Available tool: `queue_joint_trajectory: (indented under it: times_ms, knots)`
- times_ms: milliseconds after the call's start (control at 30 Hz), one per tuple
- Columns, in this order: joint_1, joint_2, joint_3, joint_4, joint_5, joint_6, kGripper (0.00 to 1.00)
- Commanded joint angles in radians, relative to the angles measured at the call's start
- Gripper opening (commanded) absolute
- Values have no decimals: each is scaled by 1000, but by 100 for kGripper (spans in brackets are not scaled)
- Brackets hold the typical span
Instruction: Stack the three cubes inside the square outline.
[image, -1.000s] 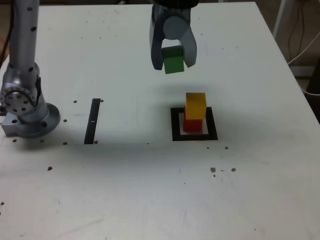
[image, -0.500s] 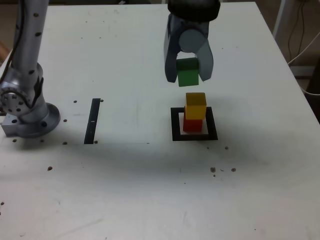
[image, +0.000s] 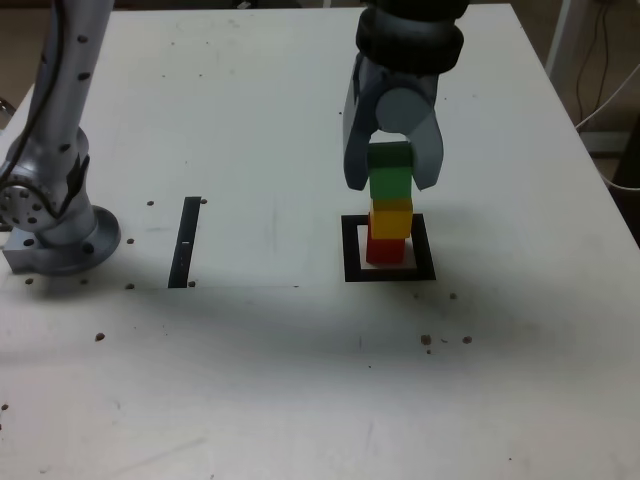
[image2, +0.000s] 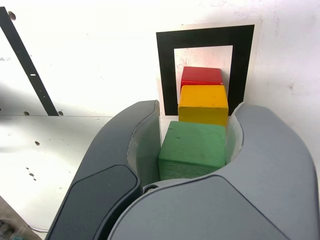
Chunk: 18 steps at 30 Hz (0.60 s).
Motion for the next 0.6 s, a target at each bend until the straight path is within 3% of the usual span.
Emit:
queue_joint_trajectory:
  times_ms: [0,433,500,567]
  knots:
    - [0,10,-5,0,0,-2,31]
    - [0,31,3,-13,8,-2,32]
    - [1,33,5,-17,10,-2,38]
    - [2,33,8,-20,13,1,52]
